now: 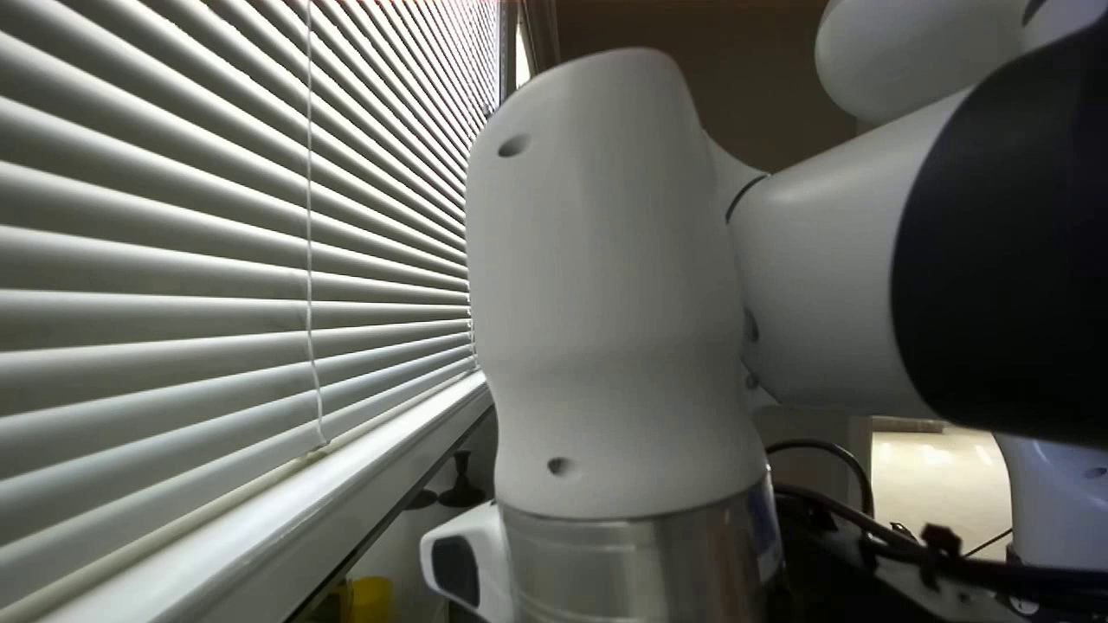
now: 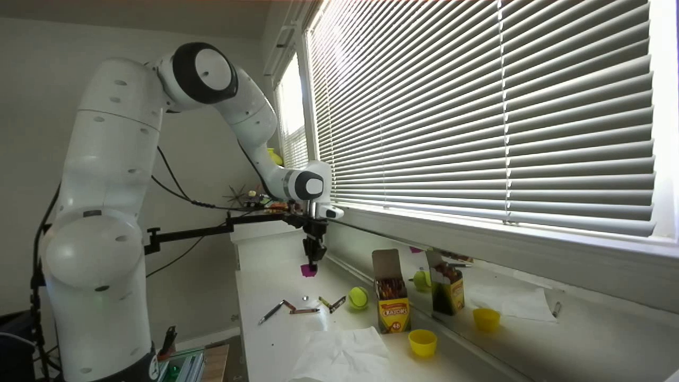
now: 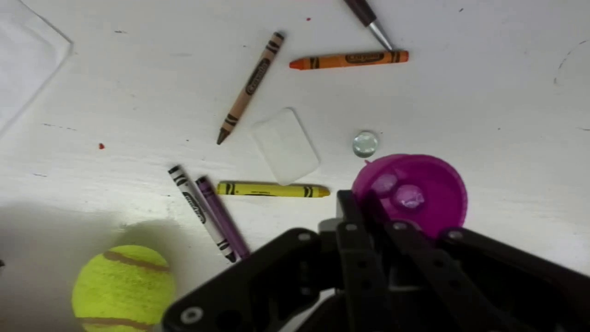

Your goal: Place the small cup on the paper towel

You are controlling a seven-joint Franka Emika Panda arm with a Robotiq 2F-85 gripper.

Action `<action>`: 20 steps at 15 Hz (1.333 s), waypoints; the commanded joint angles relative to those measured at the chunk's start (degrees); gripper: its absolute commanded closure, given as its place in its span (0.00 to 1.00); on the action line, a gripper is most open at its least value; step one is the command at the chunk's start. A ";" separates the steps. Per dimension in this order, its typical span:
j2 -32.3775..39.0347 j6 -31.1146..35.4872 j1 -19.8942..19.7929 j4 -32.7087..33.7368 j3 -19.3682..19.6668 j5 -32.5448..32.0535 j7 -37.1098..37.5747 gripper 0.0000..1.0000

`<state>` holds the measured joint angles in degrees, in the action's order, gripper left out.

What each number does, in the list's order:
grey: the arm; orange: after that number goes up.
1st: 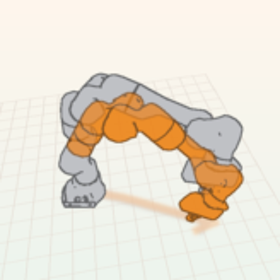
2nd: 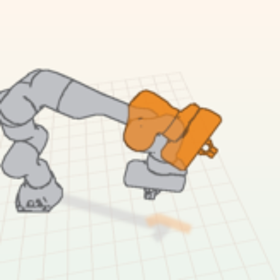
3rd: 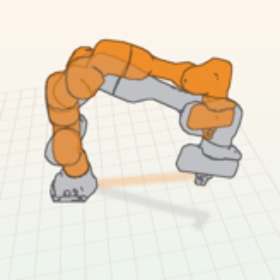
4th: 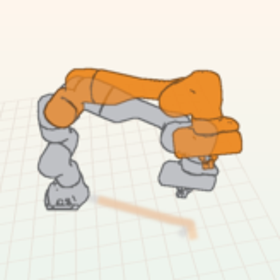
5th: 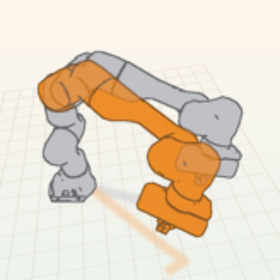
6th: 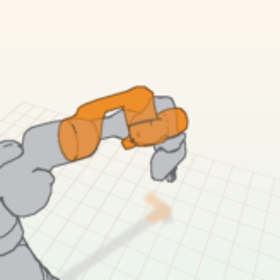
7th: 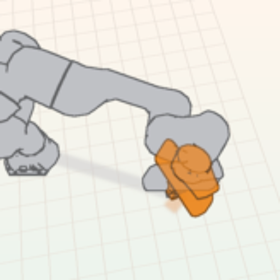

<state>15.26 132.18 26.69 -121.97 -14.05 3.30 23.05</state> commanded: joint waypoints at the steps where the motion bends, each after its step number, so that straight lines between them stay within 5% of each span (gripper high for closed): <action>1: -7.68 0.14 -3.23 -7.18 -0.68 2.41 0.94 0.99; 12: -32.22 1.56 -13.25 -30.74 2.74 13.25 -0.12 0.99; 20: -36.62 1.52 -22.99 -35.17 6.36 7.11 0.93 0.99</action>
<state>-20.55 132.89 6.60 -157.26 -7.97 13.10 23.05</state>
